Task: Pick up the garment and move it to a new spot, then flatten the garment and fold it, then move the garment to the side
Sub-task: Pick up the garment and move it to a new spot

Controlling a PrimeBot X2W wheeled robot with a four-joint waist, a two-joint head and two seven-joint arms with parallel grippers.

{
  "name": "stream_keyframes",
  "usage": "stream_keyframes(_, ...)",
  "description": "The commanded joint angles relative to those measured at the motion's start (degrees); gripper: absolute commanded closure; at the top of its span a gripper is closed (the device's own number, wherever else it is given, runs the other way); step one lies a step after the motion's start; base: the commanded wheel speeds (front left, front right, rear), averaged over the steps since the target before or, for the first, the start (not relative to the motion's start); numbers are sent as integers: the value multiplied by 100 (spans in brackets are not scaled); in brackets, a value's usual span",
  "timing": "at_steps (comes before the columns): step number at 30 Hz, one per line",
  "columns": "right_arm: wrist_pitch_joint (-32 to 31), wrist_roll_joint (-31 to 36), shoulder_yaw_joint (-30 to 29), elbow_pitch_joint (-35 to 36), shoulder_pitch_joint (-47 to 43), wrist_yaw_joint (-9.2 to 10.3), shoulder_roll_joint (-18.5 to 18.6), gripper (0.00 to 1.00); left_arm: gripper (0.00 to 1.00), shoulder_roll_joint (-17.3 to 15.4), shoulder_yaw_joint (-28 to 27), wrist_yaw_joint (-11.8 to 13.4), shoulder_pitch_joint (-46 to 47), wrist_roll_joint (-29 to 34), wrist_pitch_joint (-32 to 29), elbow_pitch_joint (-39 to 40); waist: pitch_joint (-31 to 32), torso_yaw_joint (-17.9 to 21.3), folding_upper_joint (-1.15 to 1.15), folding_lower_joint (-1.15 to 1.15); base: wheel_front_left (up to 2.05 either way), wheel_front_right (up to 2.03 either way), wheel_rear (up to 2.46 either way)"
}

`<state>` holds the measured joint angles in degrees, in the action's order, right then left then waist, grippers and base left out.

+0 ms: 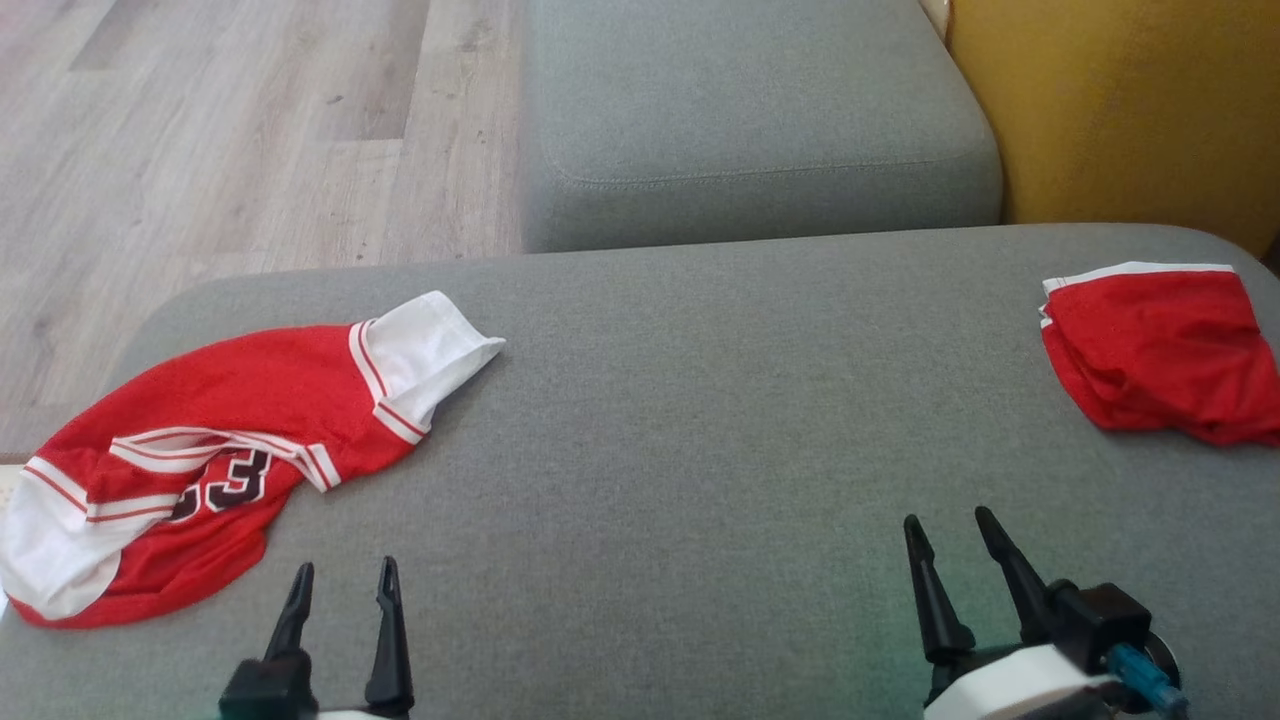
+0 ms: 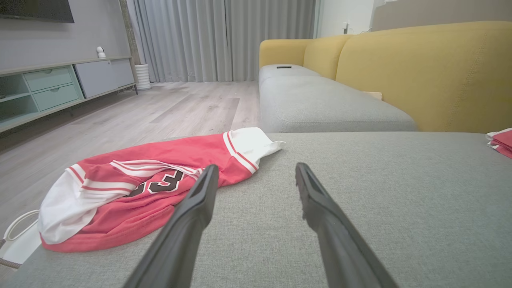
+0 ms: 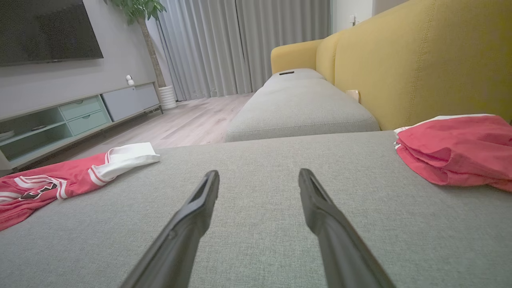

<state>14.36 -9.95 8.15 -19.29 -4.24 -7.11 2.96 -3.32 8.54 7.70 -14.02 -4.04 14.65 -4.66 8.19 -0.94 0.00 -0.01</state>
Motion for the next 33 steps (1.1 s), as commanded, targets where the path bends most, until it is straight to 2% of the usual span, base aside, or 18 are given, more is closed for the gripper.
stream_keyframes(1,63,61,93,202,134,-37,4,0,0,43,-164,46,275,35,35,210,-5,2,0,1,0,0,0)
stream_keyframes(17,63,157,71,164,90,-37,-5,0,0,44,-140,27,312,60,35,228,-36,-59,0,1,0,0,0)
stream_keyframes(24,63,22,198,253,-30,-37,-7,0,0,44,-173,-2,360,129,35,282,-64,-363,0,1,0,0,0)
stream_keyframes(33,63,-73,443,467,-93,-37,-8,0,0,32,-197,-85,362,229,35,373,-94,-1036,0,1,0,0,0)
